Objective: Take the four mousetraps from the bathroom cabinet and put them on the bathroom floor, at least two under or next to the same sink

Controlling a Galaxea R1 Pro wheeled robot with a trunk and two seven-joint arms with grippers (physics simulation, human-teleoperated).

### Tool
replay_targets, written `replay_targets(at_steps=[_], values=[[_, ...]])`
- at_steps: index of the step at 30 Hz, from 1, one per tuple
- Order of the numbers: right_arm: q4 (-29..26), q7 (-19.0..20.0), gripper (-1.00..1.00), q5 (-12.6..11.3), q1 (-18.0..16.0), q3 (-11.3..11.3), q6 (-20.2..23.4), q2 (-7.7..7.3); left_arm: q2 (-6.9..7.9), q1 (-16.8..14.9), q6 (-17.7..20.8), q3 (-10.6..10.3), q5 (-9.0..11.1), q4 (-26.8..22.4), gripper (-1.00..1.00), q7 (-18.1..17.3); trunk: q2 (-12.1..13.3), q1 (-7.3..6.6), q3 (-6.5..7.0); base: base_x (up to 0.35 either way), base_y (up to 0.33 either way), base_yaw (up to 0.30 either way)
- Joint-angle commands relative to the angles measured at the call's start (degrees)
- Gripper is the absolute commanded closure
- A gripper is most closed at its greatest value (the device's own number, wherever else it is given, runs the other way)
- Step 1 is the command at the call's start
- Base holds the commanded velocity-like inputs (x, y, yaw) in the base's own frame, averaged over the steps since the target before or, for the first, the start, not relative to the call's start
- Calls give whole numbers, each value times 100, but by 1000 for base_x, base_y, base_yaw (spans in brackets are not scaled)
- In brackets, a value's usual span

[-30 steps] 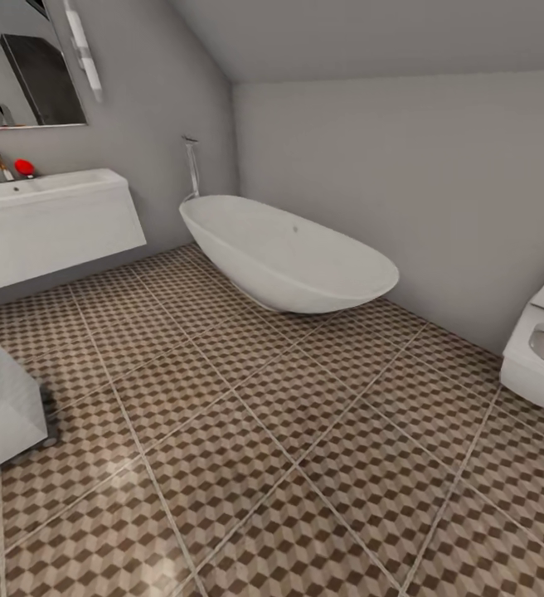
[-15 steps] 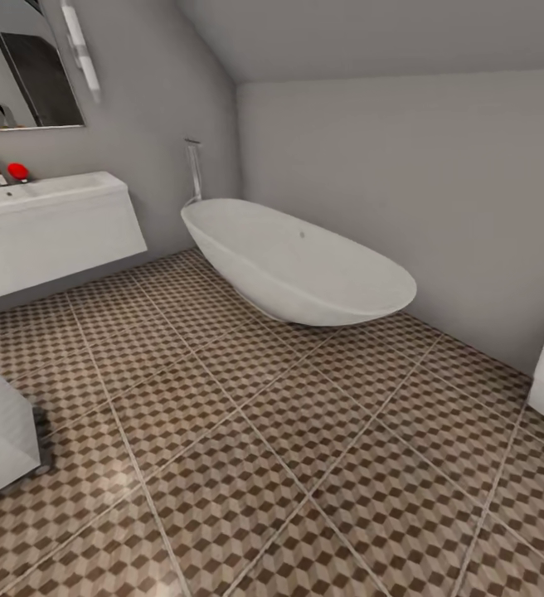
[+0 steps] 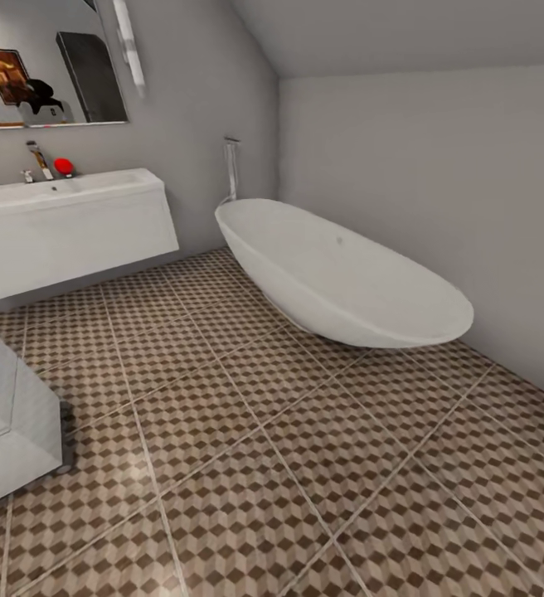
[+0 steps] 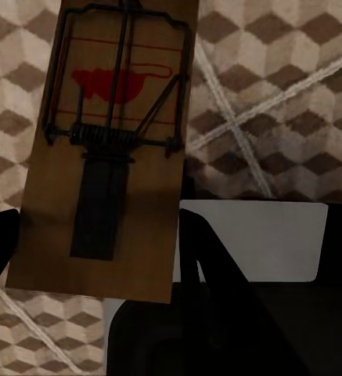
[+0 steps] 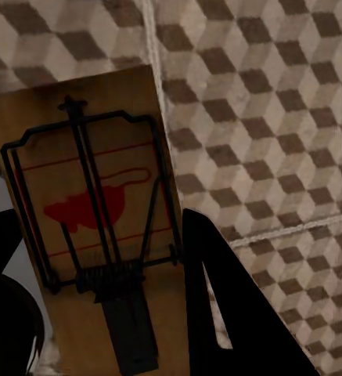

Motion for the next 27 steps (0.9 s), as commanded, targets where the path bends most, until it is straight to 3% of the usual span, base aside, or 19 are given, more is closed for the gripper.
replay_targets(at_steps=[1, 7, 27], values=[[9, -18, 100, -8, -4, 15, -26, 3, 2, -11, -46, -48, 20, -28, 100, 33, -2, 3, -9, 326, 0, 266], [9, -18, 100, -7, -6, 15, -26, 1, 1, -11, -46, -48, 14, -34, 100, 33, -2, 3, -32, 332, 0, 215], [9, -17, 100, -14, -6, 15, -26, 6, 2, -11, -47, -48, 13, -36, 100, 33, -2, 3, -41, 335, 0, 33]])
